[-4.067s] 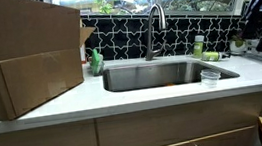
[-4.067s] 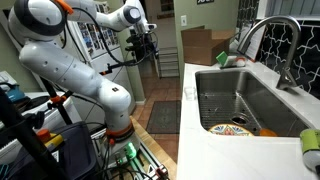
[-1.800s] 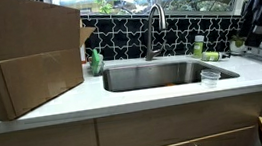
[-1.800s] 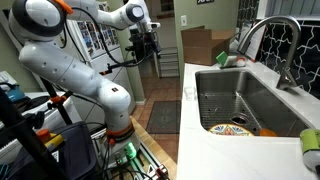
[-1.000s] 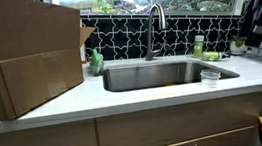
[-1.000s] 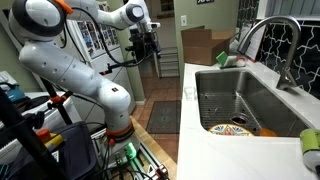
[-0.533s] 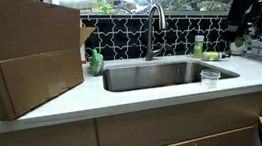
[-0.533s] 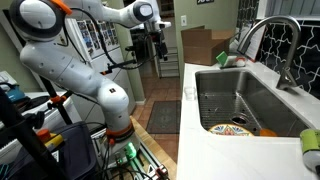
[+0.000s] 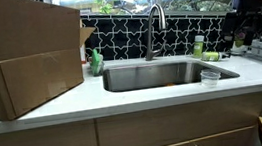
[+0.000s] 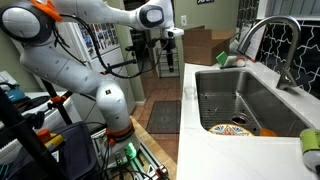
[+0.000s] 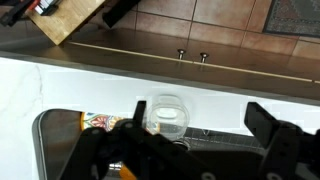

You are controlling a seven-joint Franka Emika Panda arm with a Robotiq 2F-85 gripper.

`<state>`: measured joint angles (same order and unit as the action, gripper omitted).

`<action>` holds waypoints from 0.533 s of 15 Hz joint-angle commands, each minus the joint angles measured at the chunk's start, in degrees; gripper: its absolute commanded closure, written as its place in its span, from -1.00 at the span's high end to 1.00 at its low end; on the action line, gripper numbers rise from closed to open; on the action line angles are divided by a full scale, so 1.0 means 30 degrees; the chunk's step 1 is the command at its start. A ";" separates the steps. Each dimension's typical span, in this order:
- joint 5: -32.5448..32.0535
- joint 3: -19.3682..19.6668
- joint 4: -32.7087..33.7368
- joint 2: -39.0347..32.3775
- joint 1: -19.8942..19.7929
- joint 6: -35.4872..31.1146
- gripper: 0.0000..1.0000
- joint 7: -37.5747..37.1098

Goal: Place the pump bottle on the right upright

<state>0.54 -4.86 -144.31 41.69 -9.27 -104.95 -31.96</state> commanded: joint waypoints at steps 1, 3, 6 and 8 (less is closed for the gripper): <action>0.0052 -0.0065 -0.0050 0.0118 -0.0141 0.0053 1.00 -0.0074; 0.0059 -0.0099 -0.0086 0.0261 -0.0142 0.0069 1.00 -0.0202; 0.0600 0.0134 0.0460 -0.0687 -0.0852 -0.0350 1.00 -0.1606; -0.0037 0.0811 0.1095 -0.1986 -0.1861 -0.0937 1.00 -0.2356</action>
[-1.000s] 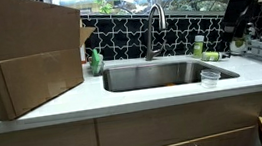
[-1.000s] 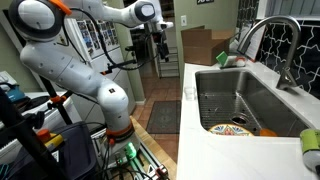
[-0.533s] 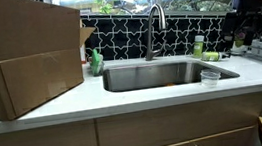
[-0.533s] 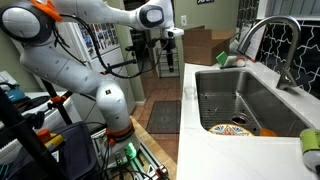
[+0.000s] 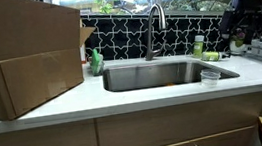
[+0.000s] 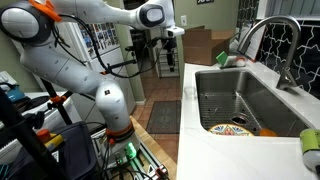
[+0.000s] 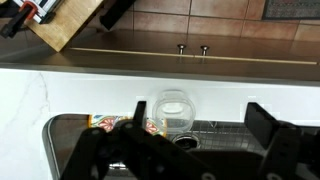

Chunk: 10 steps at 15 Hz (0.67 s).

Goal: Place the pump bottle on the right upright

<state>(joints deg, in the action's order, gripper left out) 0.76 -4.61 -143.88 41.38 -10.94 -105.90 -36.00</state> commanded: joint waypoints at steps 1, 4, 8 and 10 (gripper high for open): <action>-0.0366 0.1262 0.1092 -0.2325 -0.1843 -0.1053 1.00 -0.1137; -0.0409 0.2553 0.1638 -0.3757 -0.3211 -0.2053 1.00 -0.1823; -0.0129 0.3913 0.1950 -0.5516 -0.4461 -0.3472 1.00 -0.3503; -0.0080 0.4570 0.1914 -0.6086 -0.4909 -0.4083 1.00 -0.4480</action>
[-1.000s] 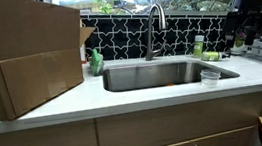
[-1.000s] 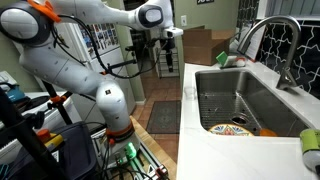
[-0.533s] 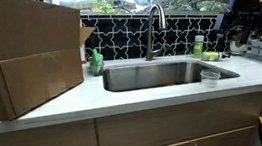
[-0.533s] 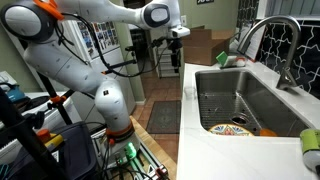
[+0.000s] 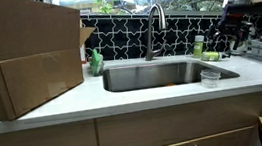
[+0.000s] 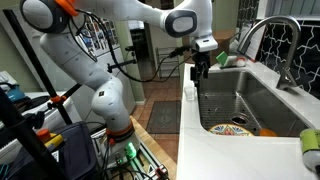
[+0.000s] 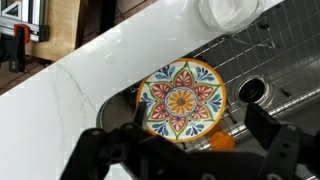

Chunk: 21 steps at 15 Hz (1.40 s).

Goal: Place the pump bottle on the right upright

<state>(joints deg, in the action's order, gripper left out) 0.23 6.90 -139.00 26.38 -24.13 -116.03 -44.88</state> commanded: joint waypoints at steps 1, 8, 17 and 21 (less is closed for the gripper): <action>0.0125 0.0969 0.0180 -0.1264 -0.0681 -0.1078 1.00 -0.2147; -0.0107 0.1374 0.0137 -0.1354 -0.0474 -0.1184 1.00 -0.2692; -0.0150 0.3041 0.3279 -0.5868 -0.1539 -0.2222 1.00 -0.8118; -0.0118 0.4806 0.4486 -0.7899 -0.1898 -0.3025 1.00 -1.0042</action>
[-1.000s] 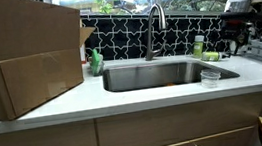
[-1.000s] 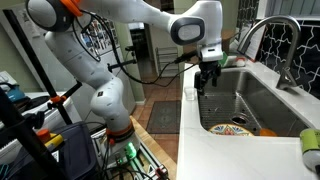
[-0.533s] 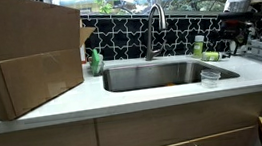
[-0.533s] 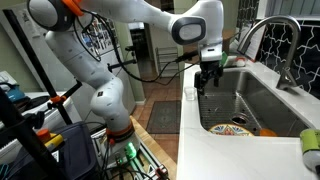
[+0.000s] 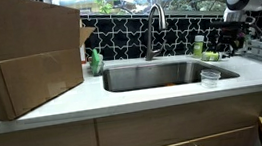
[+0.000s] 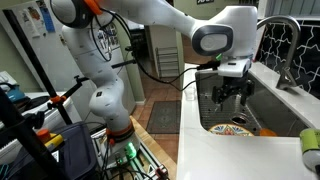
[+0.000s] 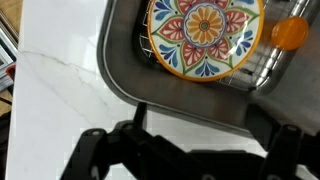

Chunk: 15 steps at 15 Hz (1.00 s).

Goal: Place the pump bottle on the right upright

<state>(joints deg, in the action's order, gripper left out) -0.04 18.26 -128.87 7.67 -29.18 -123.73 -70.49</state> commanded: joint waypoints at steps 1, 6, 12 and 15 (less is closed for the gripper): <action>-0.0001 0.1431 0.1360 -0.2008 -0.0302 -0.0447 1.00 -0.1998; 0.0096 0.2668 0.1619 -0.2289 -0.0185 -0.0275 1.00 -0.2786; -0.0173 0.3004 0.1780 -0.2585 -0.0378 -0.1829 1.00 -0.3179; -0.0770 0.3450 0.1638 -0.2605 -0.0647 -0.3976 1.00 -0.1197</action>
<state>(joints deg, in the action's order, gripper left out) -0.13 26.85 -123.40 0.27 -30.70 -130.29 -78.26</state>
